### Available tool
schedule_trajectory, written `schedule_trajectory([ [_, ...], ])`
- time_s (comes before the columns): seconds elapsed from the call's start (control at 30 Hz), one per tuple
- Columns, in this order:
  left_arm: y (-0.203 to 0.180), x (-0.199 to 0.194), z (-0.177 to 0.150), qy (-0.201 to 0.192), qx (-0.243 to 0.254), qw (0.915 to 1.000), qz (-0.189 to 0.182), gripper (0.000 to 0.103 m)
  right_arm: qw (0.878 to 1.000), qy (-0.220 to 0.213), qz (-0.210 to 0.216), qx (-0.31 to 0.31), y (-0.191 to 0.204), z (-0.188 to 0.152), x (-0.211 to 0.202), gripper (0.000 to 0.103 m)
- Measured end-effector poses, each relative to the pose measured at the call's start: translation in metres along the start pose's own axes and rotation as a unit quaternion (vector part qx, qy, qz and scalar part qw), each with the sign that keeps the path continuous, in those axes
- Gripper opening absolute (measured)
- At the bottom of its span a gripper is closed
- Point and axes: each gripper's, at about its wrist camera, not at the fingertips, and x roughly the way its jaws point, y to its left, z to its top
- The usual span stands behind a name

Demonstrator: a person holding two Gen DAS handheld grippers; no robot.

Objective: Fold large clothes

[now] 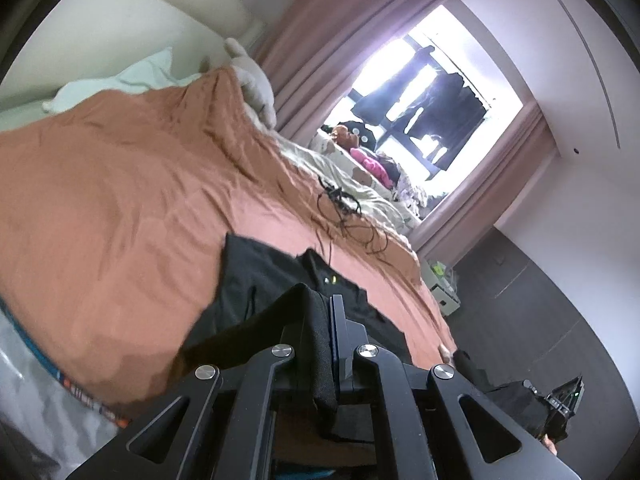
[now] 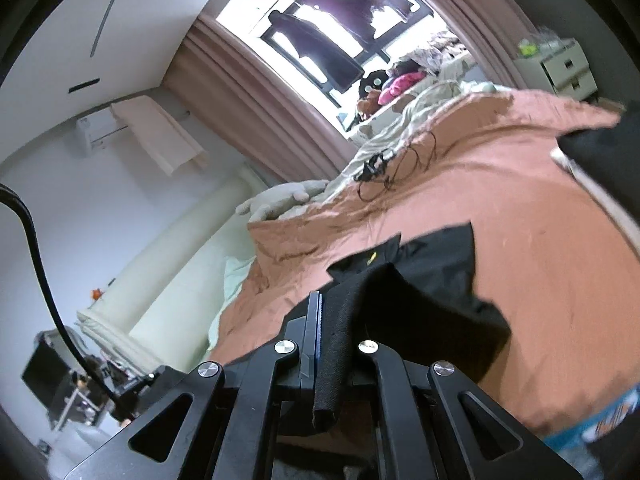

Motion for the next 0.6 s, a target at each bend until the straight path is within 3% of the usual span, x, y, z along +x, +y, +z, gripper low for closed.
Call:
schedule_trajectory([
  [0.23,-0.015,0.030,0.048,-0.013,0.016,0.9998,0.002,0.004,0.999,-0.009,-0.010,-0.032,0.012,0.055,0.036,0.004],
  [0.6,-0.022,0.101,0.097,-0.011,0.027,0.9993,0.022,0.004,0.999,-0.002,-0.024,-0.035,0.001,0.101,0.099,0.004],
])
